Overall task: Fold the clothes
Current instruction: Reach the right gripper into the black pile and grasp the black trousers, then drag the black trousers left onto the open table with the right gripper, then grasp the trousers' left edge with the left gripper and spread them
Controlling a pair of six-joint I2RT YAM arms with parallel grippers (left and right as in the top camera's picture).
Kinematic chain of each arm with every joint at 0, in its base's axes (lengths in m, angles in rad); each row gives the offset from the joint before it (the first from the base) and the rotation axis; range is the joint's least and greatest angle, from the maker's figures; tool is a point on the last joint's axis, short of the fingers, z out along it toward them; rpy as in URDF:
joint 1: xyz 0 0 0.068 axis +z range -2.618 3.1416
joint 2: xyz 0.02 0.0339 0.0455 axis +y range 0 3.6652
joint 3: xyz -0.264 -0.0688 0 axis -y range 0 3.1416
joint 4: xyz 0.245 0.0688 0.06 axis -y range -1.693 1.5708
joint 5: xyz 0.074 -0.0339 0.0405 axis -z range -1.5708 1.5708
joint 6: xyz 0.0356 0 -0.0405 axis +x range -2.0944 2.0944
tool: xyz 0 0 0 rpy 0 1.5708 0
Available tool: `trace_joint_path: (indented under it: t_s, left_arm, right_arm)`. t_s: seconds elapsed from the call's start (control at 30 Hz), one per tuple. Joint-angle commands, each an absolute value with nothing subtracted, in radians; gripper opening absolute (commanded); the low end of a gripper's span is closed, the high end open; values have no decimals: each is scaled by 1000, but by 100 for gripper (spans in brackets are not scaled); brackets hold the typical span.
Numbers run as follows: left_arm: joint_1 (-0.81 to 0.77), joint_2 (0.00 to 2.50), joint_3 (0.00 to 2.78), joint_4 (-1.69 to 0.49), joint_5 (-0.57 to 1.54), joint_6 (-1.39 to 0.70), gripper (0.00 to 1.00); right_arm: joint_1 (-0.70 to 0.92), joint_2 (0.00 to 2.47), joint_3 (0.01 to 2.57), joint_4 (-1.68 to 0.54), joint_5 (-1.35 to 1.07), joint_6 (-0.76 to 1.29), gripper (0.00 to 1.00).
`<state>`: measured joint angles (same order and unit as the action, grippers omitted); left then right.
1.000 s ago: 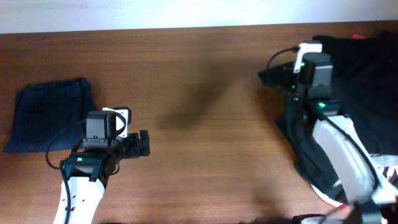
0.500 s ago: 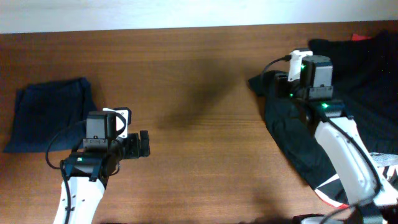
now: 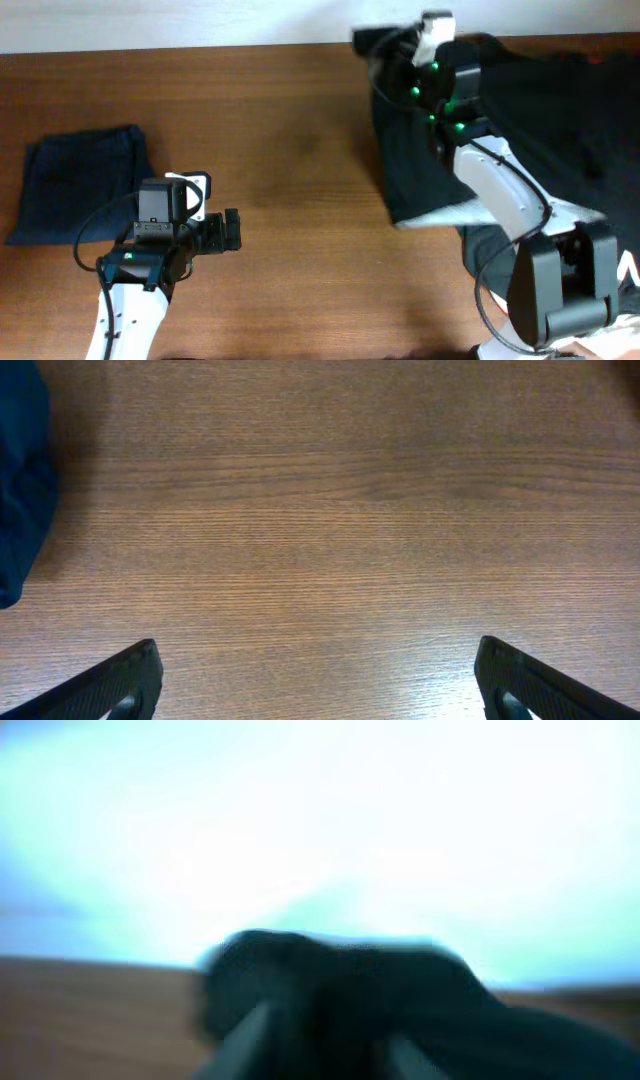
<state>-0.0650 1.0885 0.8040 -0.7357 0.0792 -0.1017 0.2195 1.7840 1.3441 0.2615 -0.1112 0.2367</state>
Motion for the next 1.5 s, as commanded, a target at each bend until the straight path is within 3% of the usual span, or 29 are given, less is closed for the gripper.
trace_joint_path:
  t_s: [0.0,0.13,0.27,0.37,0.47,0.5,0.53,0.57,0.6,0.7,0.77,0.87,0.9,0.93,1.1,1.17,1.33,1.47]
  left_arm:
    - [-60,1087,819,-729,90,-111,99]
    - [-60,1087,819,-726,91,-111,99]
    - [-60,1087,819,-726,91,-111,99]
    - [-60,1087,819,-728,91,-112,99]
    - [-60,1087,819,-730,91,-112,99]
    - [-60,1087,819,-730,91,-112,99]
    - [-60,1087,819,-731,91,-112,99]
    - [-60,1087,819,-735,91,-112,99]
    - [-60,1087,819,-735,91,-112,99]
    - [-60,1087,819,-735,91,-111,99]
    - [-60,1087,819,-733,90,-112,99]
    - [-60,1087,819,-733,91,-112,99]
    - [-60,1087,819,-733,91,-112,99]
    - [-60,1087,819,-734,91,-112,99]
    - [-60,1087,819,-735,268,-112,99]
    - [-61,1088,814,-734,416,-112,99]
    - [-118,1225,760,-738,433,-371,99]
    - [-247,1484,757,-701,448,-505,99]
  right_arm:
    - [268,1783,1364,134,-146,297,99]
    - [187,1783,1364,-420,-71,233,99]
    - [218,1786,1347,-863,-108,-15,99]
    - [308,1787,1223,-892,-104,-26,97]
    - [381,1788,1049,-732,-104,-26,95]
    - [395,1789,1009,-675,-97,-26,89]
    - [406,1789,974,-630,-93,-25,68]
    - [408,1789,955,-617,-94,-15,13]
    - [409,1787,957,-639,-104,30,4]
    - [456,1763,1023,-695,-444,35,4]
    - [577,1751,1158,-640,-697,36,4]
    - [696,1751,1242,-574,-620,38,4]
    - [704,1751,1242,-590,-556,39,27]
    - [699,1751,1242,-657,-443,39,99]
    - [510,1717,1243,-914,-47,231,99]
    - [343,1695,1243,-1025,-97,220,99]
    - [59,1695,1243,-1184,-74,142,99]
    - [-35,1695,1243,-1190,-74,143,99]
